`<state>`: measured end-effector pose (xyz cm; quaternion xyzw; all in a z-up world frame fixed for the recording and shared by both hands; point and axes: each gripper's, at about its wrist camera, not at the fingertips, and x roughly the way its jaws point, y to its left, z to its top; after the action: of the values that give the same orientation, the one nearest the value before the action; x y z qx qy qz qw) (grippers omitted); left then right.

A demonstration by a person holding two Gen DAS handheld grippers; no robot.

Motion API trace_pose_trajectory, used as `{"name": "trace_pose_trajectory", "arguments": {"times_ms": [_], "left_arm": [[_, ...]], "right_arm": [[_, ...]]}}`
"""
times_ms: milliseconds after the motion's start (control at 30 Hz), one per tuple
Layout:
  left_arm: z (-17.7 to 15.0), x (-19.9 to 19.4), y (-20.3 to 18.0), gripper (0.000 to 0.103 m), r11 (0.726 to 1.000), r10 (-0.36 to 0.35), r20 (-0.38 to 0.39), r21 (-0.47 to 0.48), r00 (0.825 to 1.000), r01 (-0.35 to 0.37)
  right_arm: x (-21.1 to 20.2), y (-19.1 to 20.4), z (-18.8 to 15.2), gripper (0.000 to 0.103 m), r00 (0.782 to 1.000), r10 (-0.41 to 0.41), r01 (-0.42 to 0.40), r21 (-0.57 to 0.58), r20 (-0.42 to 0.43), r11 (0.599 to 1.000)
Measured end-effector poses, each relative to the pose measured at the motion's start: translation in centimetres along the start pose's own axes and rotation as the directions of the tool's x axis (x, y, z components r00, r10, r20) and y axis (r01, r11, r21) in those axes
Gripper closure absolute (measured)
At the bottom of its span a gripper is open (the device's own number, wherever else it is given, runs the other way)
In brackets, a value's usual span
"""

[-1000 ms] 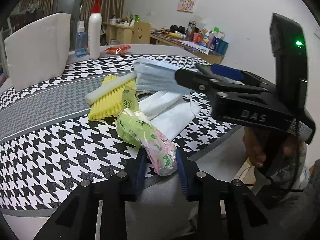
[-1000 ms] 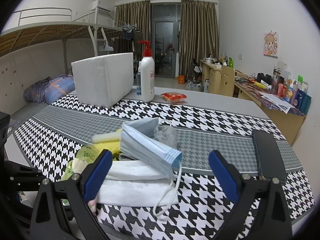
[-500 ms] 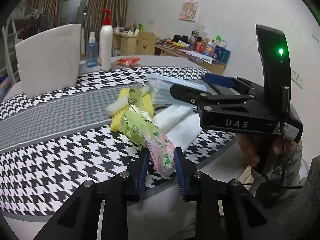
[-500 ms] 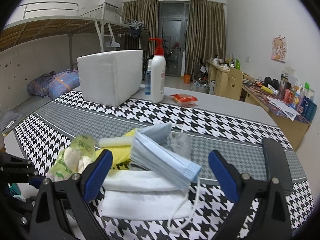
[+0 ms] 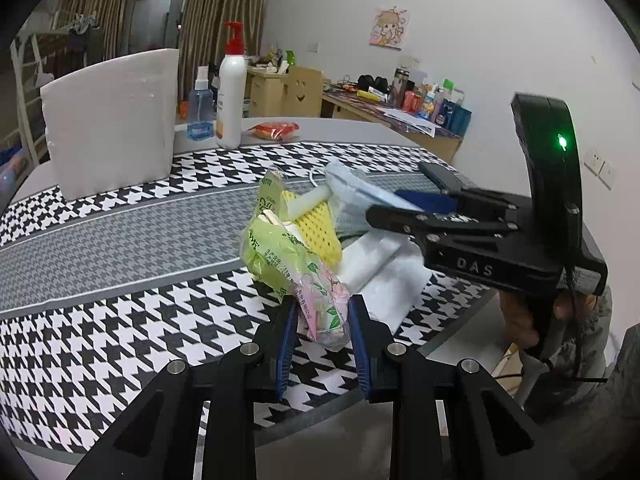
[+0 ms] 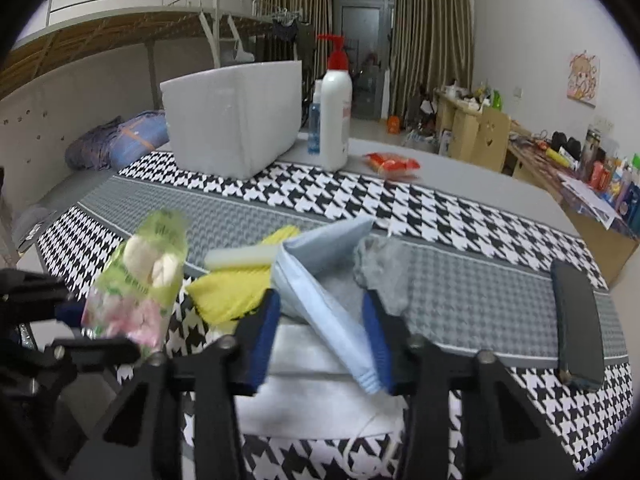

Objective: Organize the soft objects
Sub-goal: 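Grasp the blue face mask with the right tool while the left tool lifts the wipes pack, then carry the wipes pack and face mask with both tools over the white foam box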

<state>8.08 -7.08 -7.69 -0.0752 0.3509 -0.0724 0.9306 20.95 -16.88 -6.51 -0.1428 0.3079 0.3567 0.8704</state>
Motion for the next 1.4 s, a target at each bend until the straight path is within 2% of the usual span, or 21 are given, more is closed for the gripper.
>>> {"name": "trace_pose_trajectory", "arguments": {"times_ms": [33, 100, 233, 433, 800, 1267, 1400], "left_arm": [[0.2, 0.0, 0.0, 0.075, 1.000, -0.001, 0.001, 0.001, 1.000, 0.001], [0.6, 0.1, 0.2, 0.075, 1.000, -0.001, -0.001, -0.006, 1.000, 0.001], [1.5, -0.2, 0.6, 0.075, 1.000, 0.005, 0.015, -0.009, 1.000, -0.005], [3.1, -0.5, 0.9, 0.075, 1.000, 0.006, 0.040, 0.005, 0.999, -0.007], [5.7, -1.1, 2.5, 0.075, 0.999, 0.021, 0.078, 0.023, 0.997, -0.023], [7.8, -2.6, 4.3, 0.075, 0.997, 0.046, 0.133, 0.052, 0.990, -0.053], [8.1, -3.2, 4.9, 0.075, 0.996, 0.058, 0.149, 0.063, 0.987, -0.068]], "right_arm": [[-0.1, 0.1, -0.1, 0.066, 1.000, 0.001, -0.001, -0.007, -0.002, 1.000], [-0.3, 0.3, -0.2, 0.078, 1.000, 0.009, -0.009, -0.024, -0.001, 1.000], [-0.5, 0.5, 0.2, 0.092, 0.999, 0.037, -0.037, -0.040, 0.002, 0.999], [-1.5, 0.0, 1.4, 0.093, 0.997, 0.066, -0.065, -0.016, 0.035, 0.998], [-3.3, -0.3, 3.4, 0.093, 0.992, 0.061, -0.066, 0.045, 0.106, 0.997], [-5.7, -0.6, 5.3, 0.093, 0.976, 0.002, -0.029, 0.122, 0.216, 0.992], [-5.8, 0.0, 5.7, 0.093, 0.972, -0.038, 0.008, 0.129, 0.231, 0.992]]}}
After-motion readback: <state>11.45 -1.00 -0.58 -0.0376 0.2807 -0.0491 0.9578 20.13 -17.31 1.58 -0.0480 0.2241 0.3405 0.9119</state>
